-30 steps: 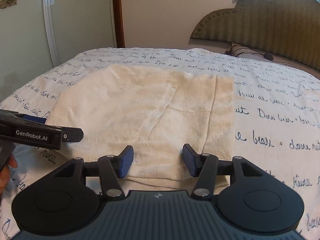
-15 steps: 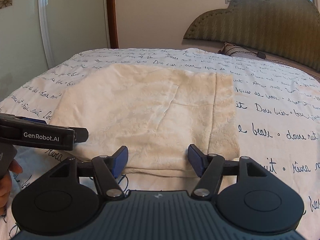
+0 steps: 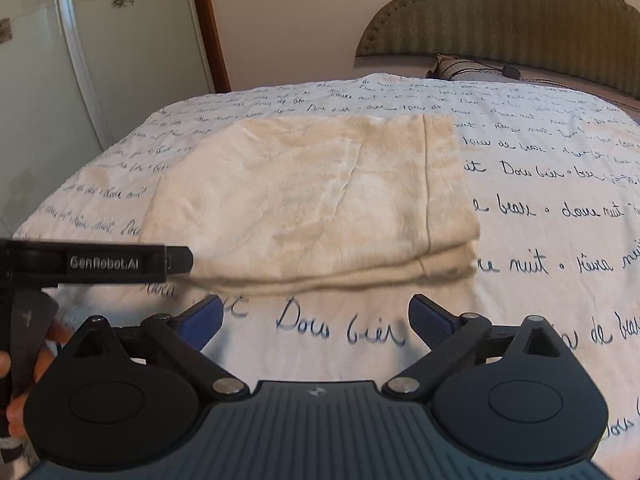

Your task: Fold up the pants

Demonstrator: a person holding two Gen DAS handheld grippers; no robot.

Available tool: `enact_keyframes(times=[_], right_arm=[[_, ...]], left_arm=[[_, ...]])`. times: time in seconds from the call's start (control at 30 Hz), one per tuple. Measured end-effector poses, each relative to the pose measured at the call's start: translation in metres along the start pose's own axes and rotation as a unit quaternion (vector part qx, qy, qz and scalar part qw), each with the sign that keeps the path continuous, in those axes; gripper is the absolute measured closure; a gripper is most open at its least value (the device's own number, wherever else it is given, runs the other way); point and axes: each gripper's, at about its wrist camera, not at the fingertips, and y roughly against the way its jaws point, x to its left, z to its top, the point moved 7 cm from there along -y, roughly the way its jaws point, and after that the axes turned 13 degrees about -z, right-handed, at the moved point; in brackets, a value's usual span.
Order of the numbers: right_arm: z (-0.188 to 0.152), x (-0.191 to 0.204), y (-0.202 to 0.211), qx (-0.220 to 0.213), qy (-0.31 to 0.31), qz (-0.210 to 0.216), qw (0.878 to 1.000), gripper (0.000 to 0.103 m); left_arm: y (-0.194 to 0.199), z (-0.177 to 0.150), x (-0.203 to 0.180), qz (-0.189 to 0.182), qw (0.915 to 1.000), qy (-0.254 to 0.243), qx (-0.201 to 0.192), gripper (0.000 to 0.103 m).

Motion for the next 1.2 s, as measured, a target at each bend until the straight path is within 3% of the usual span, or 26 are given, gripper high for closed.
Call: enact_keyframes(times=[0.17, 0.47, 0.67, 1.2], right_arm=[[-0.017, 0.008, 0.007, 0.01, 0.019, -0.005, 1.0, 0.003], [-0.029, 0.009, 0.012, -0.001, 0.015, -0.028, 1.0, 0.003], [-0.038, -0.002, 0.006, -0.005, 0.012, -0.06, 0.998, 0.003], [-0.049, -0.004, 0.004, -0.025, 0.008, -0.066, 0.997, 0.0]], left_arm=[[0.004, -0.016, 0.004, 0.045, 0.9989, -0.001, 0.01, 0.0], [0.023, -0.028, 0.01, 0.049, 0.9987, 0.014, -0.007, 0.0], [0.027, -0.034, 0.013, 0.062, 0.998, -0.001, -0.012, 0.0], [0.021, -0.048, 0.011, 0.073, 0.9961, -0.04, -0.029, 0.0]])
